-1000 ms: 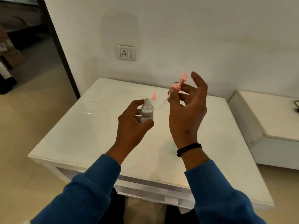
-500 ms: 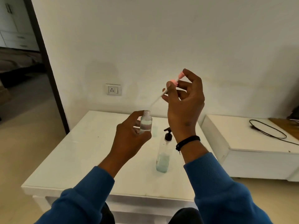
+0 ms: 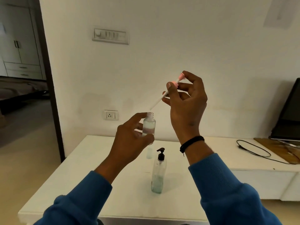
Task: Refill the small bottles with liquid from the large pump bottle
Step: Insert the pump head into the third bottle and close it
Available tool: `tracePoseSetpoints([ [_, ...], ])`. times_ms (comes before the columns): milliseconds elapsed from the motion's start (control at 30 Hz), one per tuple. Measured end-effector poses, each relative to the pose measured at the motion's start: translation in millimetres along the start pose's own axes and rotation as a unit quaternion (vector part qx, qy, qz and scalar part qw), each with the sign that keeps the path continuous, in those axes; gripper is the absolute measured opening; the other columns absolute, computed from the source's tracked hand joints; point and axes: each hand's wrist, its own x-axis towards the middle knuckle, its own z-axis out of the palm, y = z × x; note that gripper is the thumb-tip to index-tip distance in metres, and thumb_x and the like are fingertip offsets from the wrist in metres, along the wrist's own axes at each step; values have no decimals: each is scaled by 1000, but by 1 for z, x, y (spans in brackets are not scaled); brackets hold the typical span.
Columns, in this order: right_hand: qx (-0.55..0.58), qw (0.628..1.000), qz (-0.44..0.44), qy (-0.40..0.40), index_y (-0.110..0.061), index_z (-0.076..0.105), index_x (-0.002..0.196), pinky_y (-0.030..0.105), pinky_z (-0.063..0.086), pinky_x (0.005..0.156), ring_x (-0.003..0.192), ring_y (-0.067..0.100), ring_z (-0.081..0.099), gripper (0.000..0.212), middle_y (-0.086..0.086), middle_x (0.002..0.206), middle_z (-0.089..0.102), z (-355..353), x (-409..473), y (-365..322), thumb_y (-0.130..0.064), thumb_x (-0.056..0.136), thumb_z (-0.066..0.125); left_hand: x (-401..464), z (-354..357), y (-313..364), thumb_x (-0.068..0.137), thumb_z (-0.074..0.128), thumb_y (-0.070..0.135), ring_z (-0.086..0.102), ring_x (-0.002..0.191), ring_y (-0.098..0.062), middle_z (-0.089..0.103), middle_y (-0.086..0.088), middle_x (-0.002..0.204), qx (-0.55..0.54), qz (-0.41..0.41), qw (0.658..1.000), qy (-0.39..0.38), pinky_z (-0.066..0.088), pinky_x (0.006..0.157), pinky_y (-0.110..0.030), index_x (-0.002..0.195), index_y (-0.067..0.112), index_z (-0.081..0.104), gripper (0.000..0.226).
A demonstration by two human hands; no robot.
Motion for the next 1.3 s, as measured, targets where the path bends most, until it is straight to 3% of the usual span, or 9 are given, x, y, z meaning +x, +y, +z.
tracePoseSetpoints([
  [267, -36, 998, -28, -46, -21, 59, 123, 25, 63, 63, 75, 16, 75, 36, -4, 95, 71, -1, 6, -32, -17, 92, 77, -9, -16, 29, 75, 81, 12, 70, 69, -4, 70, 15, 92, 16, 14, 1000, -3, 50, 61, -11, 128, 39, 59, 63],
  [400, -56, 995, -34, -74, -17, 61, 126, 31, 65, 64, 77, 18, 76, 38, 2, 98, 73, 1, 9, -39, -18, 92, 78, -11, -22, 36, 75, 81, 13, 71, 68, -10, 70, 12, 94, 22, 25, 999, 4, 54, 66, -21, 130, 36, 59, 63],
  [500, -60, 993, -30, -100, -18, 61, 126, 27, 64, 63, 75, 17, 75, 38, 0, 97, 72, 2, 10, -42, -18, 92, 78, -12, -25, 39, 75, 82, 14, 71, 69, -12, 70, 12, 96, 32, 30, 999, 7, 55, 67, -24, 131, 36, 59, 64],
  [633, -74, 987, -24, -141, -19, 63, 124, 25, 63, 63, 72, 15, 75, 38, -3, 94, 71, 3, 10, -43, -18, 90, 79, -14, -29, 42, 76, 81, 16, 70, 68, -5, 69, 16, 94, 41, 33, 999, 5, 52, 64, -18, 125, 41, 57, 60],
  [900, -90, 978, -10, -190, -24, 65, 122, 42, 65, 76, 82, 17, 75, 40, -4, 94, 74, 6, 5, -41, -24, 87, 83, -18, -37, 48, 77, 81, 17, 67, 65, -2, 68, 15, 91, 50, 40, 998, 14, 47, 58, -9, 123, 42, 57, 58],
  [1067, -94, 975, -15, -200, -28, 65, 120, 40, 65, 78, 82, 13, 74, 39, -9, 92, 73, 7, 4, -48, -22, 86, 83, -15, -40, 55, 78, 83, 20, 67, 67, 1, 66, 17, 89, 59, 49, 997, 21, 46, 58, -11, 117, 47, 53, 56],
  [1200, -105, 973, -25, -205, -25, 66, 123, 31, 64, 78, 81, 6, 73, 40, -14, 91, 71, 7, 3, -53, -23, 86, 83, -14, -38, 56, 77, 83, 22, 68, 67, -5, 66, 17, 92, 58, 45, 997, 23, 48, 63, -17, 126, 40, 58, 59],
  [1300, -105, 973, -24, -205, -22, 66, 123, 33, 64, 80, 82, 10, 74, 41, -8, 93, 73, 6, 2, -53, -22, 86, 83, -13, -38, 55, 77, 84, 24, 69, 69, -6, 65, 18, 92, 65, 47, 996, 24, 49, 64, -17, 129, 39, 57, 60],
])
